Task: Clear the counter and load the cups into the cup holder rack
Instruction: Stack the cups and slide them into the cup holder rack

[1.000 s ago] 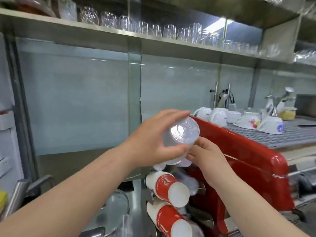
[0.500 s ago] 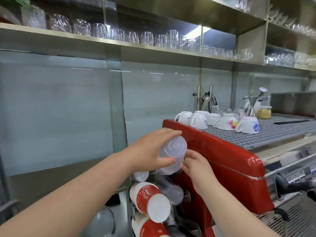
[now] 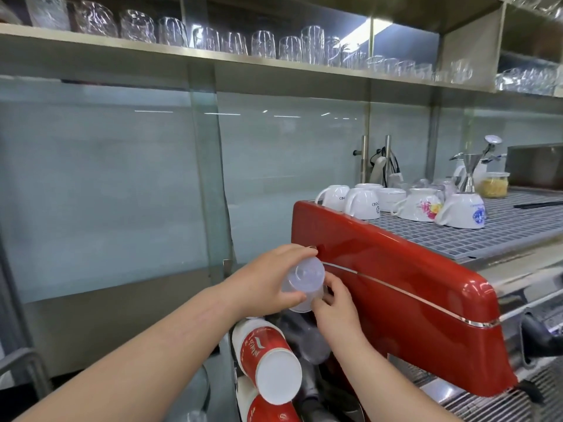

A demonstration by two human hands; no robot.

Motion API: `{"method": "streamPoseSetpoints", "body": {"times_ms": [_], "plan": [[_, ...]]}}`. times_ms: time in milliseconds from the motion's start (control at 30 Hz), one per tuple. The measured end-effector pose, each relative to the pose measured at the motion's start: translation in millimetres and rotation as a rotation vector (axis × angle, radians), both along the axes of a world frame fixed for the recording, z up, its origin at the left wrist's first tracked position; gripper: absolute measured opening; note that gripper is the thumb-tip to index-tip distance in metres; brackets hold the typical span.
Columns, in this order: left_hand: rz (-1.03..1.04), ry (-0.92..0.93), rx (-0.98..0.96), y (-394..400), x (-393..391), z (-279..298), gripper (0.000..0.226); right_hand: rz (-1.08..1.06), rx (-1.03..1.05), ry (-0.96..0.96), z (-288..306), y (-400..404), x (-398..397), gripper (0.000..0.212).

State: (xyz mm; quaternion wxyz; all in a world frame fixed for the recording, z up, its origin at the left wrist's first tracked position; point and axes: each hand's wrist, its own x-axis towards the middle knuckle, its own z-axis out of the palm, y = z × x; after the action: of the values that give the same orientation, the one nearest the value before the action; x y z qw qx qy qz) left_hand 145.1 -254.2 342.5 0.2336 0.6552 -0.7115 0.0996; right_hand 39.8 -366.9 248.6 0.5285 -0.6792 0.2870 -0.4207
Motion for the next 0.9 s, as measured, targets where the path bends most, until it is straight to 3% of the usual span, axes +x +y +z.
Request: {"method": "streamPoseSetpoints", "body": {"times_ms": [167,500,900], "plan": [[0.008,0.037,-0.039,-10,3,-6,0.070,-0.038,-0.172,0.055,-9,1,6,0.067],[-0.008,0.114,-0.069,-25,5,-16,0.071,-0.072,-0.289,0.037,-5,4,2,0.068],[0.005,0.037,-0.006,-31,7,-14,0.078,-0.114,-0.324,-0.026,-5,-4,-2,0.066]]}}
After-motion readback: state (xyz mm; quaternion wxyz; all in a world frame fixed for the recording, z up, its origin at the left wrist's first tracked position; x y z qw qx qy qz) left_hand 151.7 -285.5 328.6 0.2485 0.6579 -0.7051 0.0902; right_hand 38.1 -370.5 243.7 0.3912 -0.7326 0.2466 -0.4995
